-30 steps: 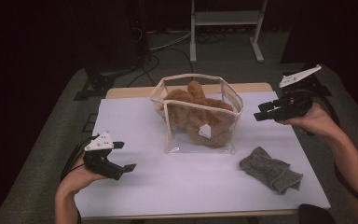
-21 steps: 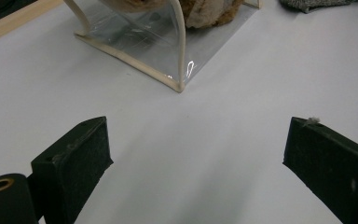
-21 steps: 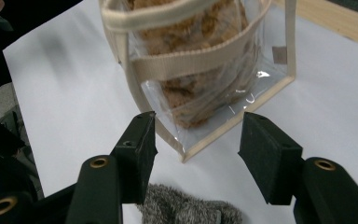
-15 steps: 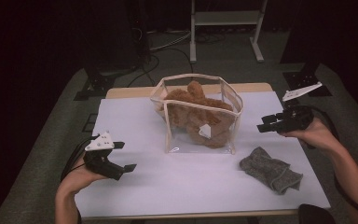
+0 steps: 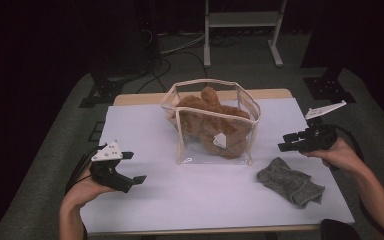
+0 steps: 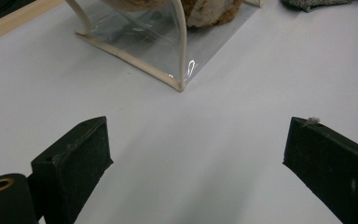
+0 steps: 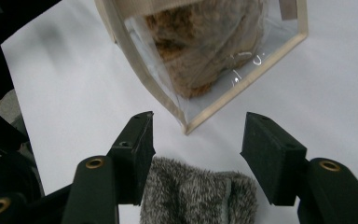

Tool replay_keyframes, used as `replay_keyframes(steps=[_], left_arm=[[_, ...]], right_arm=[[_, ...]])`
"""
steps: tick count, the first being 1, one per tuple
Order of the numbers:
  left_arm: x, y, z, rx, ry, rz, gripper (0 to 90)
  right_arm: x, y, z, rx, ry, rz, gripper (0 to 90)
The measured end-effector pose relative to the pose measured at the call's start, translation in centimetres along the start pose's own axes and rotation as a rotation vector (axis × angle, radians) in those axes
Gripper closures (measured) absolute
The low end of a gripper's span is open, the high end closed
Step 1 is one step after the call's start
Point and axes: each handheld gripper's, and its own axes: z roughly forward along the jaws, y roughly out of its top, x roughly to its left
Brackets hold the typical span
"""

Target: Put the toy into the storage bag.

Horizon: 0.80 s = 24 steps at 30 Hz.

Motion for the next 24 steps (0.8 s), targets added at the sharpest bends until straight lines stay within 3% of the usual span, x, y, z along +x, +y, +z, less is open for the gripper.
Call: replay_keyframes(steps=[24], left_arm=[[-0.1, 0.3, 0.1, -0.006, -0.004, 0.005, 6.2]], right_arm=[[0.0, -4.3, 1.2, -0.006, 0.033, 0.047, 40.3]])
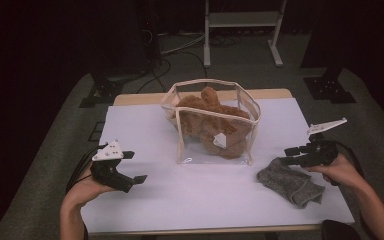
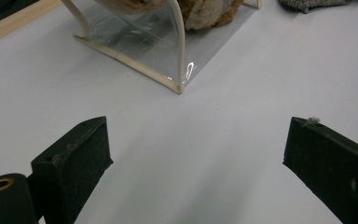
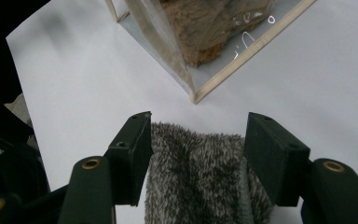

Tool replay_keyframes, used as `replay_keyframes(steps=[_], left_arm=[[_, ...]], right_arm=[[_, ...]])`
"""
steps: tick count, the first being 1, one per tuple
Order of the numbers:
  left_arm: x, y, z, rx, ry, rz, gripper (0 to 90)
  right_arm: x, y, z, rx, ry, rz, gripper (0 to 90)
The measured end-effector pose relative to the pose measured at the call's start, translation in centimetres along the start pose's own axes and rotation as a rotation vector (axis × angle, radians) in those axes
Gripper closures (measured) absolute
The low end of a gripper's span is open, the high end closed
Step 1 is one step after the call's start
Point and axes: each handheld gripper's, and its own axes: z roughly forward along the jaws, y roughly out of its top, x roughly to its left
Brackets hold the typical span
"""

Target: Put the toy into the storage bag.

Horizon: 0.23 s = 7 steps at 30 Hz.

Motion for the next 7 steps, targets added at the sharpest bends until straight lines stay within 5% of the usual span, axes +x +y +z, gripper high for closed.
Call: replay_keyframes(steps=[7], left_arm=[[-0.05, 0.13, 0.10, -0.003, -0.004, 0.003, 6.2]], right_arm=[[0.25, -0.94, 0.34, -0.003, 0.011, 0.000, 39.9]])
